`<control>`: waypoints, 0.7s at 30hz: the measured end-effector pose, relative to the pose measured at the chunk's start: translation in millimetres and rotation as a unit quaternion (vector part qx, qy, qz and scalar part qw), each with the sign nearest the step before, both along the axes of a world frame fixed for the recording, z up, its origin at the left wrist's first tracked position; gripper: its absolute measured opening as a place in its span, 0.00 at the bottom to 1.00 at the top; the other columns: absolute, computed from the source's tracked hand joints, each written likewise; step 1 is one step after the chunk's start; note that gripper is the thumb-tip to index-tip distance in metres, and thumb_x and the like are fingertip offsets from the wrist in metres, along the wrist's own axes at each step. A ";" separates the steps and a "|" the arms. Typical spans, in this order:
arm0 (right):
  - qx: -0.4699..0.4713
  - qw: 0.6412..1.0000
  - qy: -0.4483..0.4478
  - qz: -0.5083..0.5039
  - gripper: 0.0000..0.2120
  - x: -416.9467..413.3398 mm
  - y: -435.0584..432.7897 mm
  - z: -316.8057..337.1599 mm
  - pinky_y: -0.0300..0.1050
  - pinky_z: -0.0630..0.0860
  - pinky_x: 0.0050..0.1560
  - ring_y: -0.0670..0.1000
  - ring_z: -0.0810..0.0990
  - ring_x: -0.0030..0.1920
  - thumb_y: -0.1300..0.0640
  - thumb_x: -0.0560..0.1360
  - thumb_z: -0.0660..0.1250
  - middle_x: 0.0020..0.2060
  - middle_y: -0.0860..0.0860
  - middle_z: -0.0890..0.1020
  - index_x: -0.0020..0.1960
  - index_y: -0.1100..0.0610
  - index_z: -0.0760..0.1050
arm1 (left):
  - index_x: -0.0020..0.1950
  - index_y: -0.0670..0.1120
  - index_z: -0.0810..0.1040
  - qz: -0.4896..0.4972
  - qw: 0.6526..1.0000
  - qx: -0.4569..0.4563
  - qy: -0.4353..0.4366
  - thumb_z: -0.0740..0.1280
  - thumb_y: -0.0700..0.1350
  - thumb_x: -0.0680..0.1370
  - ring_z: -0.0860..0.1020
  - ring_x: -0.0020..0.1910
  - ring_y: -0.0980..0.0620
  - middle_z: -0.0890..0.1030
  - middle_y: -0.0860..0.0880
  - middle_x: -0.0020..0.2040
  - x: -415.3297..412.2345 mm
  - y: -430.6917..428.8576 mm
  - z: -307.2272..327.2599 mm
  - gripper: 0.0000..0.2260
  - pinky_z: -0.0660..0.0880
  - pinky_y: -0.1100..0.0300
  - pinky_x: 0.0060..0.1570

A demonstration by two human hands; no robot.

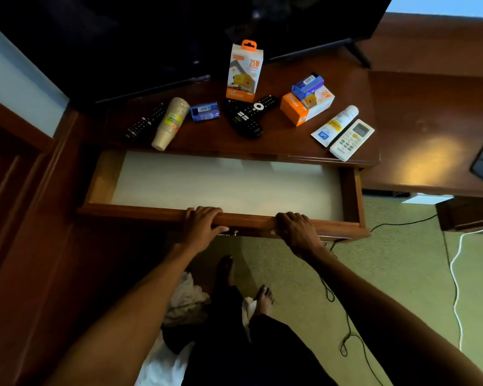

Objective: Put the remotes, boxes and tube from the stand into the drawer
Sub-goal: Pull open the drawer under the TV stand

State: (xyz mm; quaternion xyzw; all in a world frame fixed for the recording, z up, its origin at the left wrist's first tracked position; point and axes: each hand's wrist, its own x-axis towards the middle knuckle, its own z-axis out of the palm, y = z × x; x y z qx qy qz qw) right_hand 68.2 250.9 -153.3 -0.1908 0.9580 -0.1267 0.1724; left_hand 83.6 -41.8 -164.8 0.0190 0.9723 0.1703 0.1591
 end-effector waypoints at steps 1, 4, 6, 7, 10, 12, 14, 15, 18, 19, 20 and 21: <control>-0.002 1.000 -0.005 0.000 0.18 6.1 1.3 -0.3 0.51 0.70 0.58 0.57 0.77 0.55 0.46 0.77 0.60 0.55 0.54 0.79 0.63 0.54 0.71 | 0.69 0.52 0.72 0.003 1.000 0.001 0.001 0.65 0.63 0.75 0.69 0.69 0.50 0.75 0.51 0.69 7.4 1.6 0.5 0.26 0.57 0.48 0.71; -0.007 1.000 -0.019 -0.008 0.16 20.5 1.6 1.3 0.52 0.70 0.58 0.58 0.77 0.55 0.49 0.78 0.62 0.55 0.54 0.79 0.63 0.54 0.72 | 0.68 0.51 0.73 0.002 1.000 0.001 -0.004 0.65 0.63 0.75 0.70 0.68 0.49 0.76 0.50 0.68 21.9 2.8 1.7 0.25 0.58 0.48 0.69; -0.010 1.000 -0.026 -0.015 0.16 27.0 0.5 3.1 0.52 0.70 0.57 0.58 0.77 0.54 0.48 0.78 0.62 0.53 0.55 0.80 0.62 0.55 0.73 | 0.66 0.51 0.74 -0.003 1.000 0.000 -0.006 0.66 0.62 0.75 0.71 0.65 0.49 0.77 0.51 0.65 27.4 2.6 3.8 0.24 0.60 0.48 0.67; -0.010 0.999 -0.028 -0.015 0.15 30.3 0.2 3.1 0.52 0.70 0.57 0.58 0.77 0.54 0.48 0.78 0.62 0.53 0.54 0.80 0.61 0.54 0.73 | 0.65 0.52 0.74 -0.005 1.000 -0.001 -0.005 0.66 0.62 0.75 0.71 0.64 0.49 0.77 0.51 0.64 30.5 2.7 4.5 0.23 0.61 0.49 0.66; -0.007 0.999 -0.030 -0.012 0.15 42.0 1.5 4.4 0.52 0.70 0.56 0.57 0.76 0.54 0.47 0.78 0.62 0.52 0.54 0.79 0.61 0.54 0.72 | 0.63 0.52 0.74 -0.007 1.000 0.003 -0.005 0.66 0.62 0.75 0.72 0.63 0.50 0.77 0.52 0.62 41.3 3.0 6.4 0.21 0.62 0.50 0.63; -0.006 0.999 -0.038 -0.010 0.17 46.9 3.2 5.6 0.52 0.70 0.56 0.57 0.76 0.54 0.45 0.77 0.62 0.53 0.54 0.78 0.61 0.54 0.72 | 0.63 0.53 0.74 -0.008 1.000 0.008 -0.006 0.66 0.62 0.75 0.71 0.62 0.50 0.77 0.53 0.61 47.2 2.6 7.4 0.21 0.62 0.50 0.63; 0.001 0.998 -0.067 -0.009 0.19 43.4 2.6 10.2 0.52 0.71 0.56 0.57 0.76 0.55 0.42 0.77 0.63 0.54 0.53 0.78 0.61 0.54 0.72 | 0.63 0.53 0.74 -0.013 0.999 0.018 -0.025 0.67 0.61 0.75 0.72 0.62 0.50 0.77 0.52 0.61 48.0 1.4 11.3 0.20 0.62 0.50 0.63; 0.009 0.996 -0.088 -0.005 0.21 37.4 1.8 12.8 0.52 0.72 0.55 0.57 0.76 0.55 0.41 0.76 0.64 0.54 0.53 0.78 0.61 0.53 0.72 | 0.63 0.53 0.74 -0.013 0.998 0.032 -0.044 0.67 0.61 0.75 0.72 0.62 0.49 0.77 0.52 0.61 46.3 0.3 15.1 0.20 0.63 0.49 0.63; 0.039 0.984 -0.174 0.012 0.26 11.5 -6.9 30.6 0.51 0.75 0.55 0.57 0.77 0.58 0.38 0.72 0.68 0.59 0.53 0.79 0.64 0.53 0.72 | 0.61 0.53 0.75 0.022 0.990 0.109 -0.084 0.70 0.58 0.74 0.74 0.60 0.49 0.78 0.50 0.61 33.6 -9.2 35.3 0.18 0.71 0.52 0.59; 0.035 0.982 -0.184 0.015 0.28 1.1 -11.3 36.5 0.51 0.75 0.56 0.56 0.78 0.58 0.37 0.71 0.68 0.59 0.52 0.79 0.64 0.52 0.72 | 0.61 0.52 0.77 0.036 0.988 0.133 -0.071 0.70 0.57 0.75 0.75 0.59 0.51 0.79 0.51 0.60 26.0 -16.1 44.7 0.17 0.73 0.53 0.57; 0.026 0.983 -0.182 0.018 0.28 -9.5 -17.3 45.2 0.50 0.76 0.55 0.55 0.78 0.58 0.37 0.71 0.68 0.59 0.51 0.80 0.64 0.52 0.72 | 0.60 0.52 0.78 0.047 0.986 0.151 -0.047 0.70 0.57 0.75 0.77 0.56 0.52 0.81 0.52 0.57 16.8 -24.0 56.3 0.16 0.75 0.54 0.55; 0.013 0.985 -0.174 0.018 0.27 -20.9 -24.7 51.7 0.50 0.76 0.55 0.54 0.79 0.57 0.36 0.71 0.68 0.59 0.50 0.81 0.63 0.51 0.73 | 0.59 0.51 0.79 0.058 0.984 0.167 -0.019 0.69 0.56 0.76 0.78 0.53 0.54 0.81 0.52 0.55 6.9 -33.3 68.7 0.15 0.78 0.54 0.52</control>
